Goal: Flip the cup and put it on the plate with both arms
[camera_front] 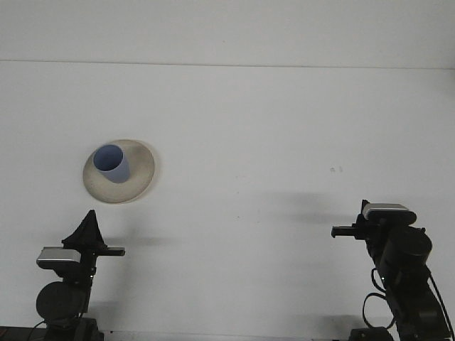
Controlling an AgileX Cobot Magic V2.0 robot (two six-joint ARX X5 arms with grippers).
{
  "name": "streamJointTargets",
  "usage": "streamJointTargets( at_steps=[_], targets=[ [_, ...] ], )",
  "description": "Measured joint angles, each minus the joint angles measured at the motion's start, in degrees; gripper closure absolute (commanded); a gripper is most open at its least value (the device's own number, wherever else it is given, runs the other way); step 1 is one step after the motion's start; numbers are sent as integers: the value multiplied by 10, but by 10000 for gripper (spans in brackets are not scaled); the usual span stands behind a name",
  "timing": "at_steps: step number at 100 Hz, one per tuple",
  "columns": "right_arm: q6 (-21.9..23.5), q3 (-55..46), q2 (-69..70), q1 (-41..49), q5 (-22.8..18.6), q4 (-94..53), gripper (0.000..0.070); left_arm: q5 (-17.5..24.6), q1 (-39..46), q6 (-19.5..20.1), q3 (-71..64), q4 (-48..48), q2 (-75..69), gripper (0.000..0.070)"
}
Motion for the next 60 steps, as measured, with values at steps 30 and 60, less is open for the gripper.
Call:
streamJointTargets(
  at_steps=[30,60],
  targets=[
    [0,0,0,0,0,0,700,0,0,0,0,0,0,689],
    [0,-2,-50,0,0,3,700,0,0,0,0,0,0,689]
  ],
)
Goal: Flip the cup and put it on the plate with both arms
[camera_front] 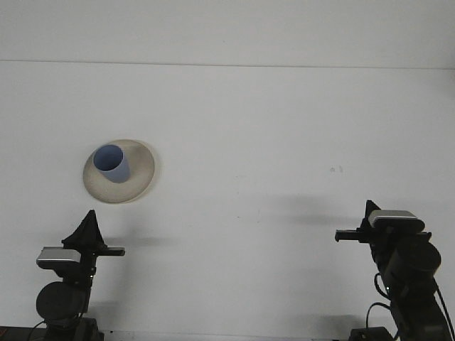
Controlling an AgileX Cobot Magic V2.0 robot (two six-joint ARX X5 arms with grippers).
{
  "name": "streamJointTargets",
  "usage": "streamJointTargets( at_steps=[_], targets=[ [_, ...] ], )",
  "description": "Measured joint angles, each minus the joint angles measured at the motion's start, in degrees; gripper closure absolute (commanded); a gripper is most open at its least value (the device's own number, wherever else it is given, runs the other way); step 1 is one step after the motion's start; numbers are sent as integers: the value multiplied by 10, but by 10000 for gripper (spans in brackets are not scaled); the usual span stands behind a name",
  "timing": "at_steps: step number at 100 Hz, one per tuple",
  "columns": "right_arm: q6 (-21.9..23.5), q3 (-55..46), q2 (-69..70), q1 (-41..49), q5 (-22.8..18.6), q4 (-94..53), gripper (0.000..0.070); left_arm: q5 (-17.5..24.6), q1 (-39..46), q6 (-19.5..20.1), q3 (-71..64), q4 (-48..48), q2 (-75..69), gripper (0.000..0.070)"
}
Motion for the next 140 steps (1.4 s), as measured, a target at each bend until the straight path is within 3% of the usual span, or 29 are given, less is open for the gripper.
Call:
streamJointTargets(
  at_steps=[70,102,140],
  targets=[
    [0,-260,-306,-30,0,176,700,0,0,0,0,0,0,689],
    [0,-324,-308,-37,1,269,700,0,0,0,0,-2,0,689],
    [0,-359,-307,-37,1,263,700,0,0,0,0,-2,0,689]
  ],
)
